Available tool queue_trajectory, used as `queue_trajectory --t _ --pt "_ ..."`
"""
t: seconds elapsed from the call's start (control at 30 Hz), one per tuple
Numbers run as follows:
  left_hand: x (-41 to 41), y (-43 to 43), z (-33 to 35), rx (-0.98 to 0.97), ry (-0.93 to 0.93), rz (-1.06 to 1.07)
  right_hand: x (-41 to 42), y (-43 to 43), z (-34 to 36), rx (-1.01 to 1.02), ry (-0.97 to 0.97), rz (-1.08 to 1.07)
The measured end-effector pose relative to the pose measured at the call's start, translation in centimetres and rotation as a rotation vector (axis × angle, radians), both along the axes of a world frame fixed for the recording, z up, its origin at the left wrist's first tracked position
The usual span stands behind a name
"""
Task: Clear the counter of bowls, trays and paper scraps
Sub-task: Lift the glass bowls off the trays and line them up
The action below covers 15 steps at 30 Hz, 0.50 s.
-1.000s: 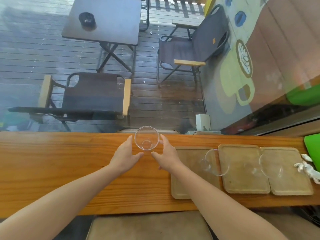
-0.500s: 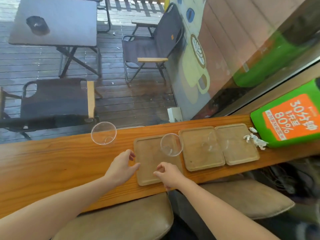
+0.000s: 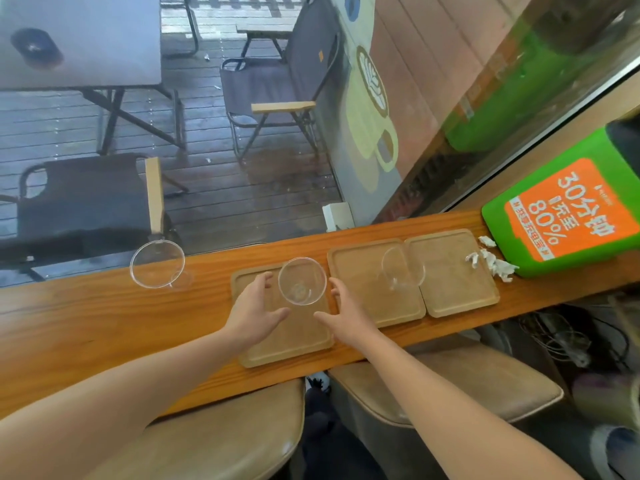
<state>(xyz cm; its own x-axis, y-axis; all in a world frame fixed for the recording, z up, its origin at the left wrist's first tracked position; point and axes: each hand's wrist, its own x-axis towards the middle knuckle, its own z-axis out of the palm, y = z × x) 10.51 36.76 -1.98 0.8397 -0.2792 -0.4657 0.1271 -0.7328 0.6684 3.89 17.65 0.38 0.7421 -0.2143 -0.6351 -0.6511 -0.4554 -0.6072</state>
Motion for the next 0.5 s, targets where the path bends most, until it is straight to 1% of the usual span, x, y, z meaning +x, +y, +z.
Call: queue_trajectory --t 0.17,0.3,0.5 --pt "0.1 -0.2 0.2 -0.139 0.025 -0.055 0.6 0.6 0.0 0.086 -0.079 0.026" --pt "-0.2 -0.4 0.9 -0.178 0.004 -0.024 0.8 0.8 0.2 0.141 -0.094 -0.032" --pt "-0.5 2.2 2.4 -0.227 0.006 0.047 1.4 2.8 1.4 0.131 -0.133 0.063"
